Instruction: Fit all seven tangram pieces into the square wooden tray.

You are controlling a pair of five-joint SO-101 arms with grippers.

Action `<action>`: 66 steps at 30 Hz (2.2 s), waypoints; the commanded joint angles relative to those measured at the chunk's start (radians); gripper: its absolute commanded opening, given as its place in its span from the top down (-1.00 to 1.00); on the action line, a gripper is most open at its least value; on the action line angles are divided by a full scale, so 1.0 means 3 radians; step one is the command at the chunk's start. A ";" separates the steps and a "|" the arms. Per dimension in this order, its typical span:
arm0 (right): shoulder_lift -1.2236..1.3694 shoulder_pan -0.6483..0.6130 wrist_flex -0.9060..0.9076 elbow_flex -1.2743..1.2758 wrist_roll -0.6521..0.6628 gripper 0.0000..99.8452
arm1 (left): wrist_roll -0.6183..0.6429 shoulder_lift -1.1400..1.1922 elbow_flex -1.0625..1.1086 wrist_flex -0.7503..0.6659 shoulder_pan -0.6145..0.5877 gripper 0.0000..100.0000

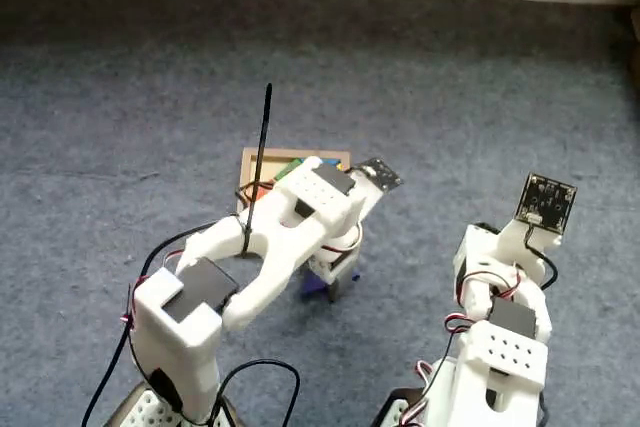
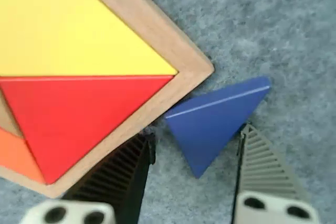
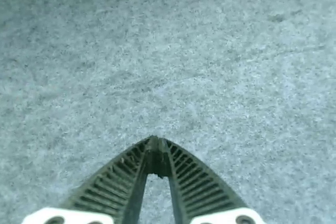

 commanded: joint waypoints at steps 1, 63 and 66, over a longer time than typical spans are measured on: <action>-0.0054 0.0043 -0.0105 -0.0038 0.0010 0.99 | -0.0036 0.0074 -0.0304 0.0010 0.0038 0.49; -0.0054 0.0043 -0.0105 -0.0043 0.0020 0.99 | -0.0322 0.0115 -0.0345 0.0261 0.0269 0.60; -0.0054 0.0043 -0.0105 -0.0043 0.0020 0.99 | -0.0322 0.0115 -0.0279 0.0240 0.0263 0.67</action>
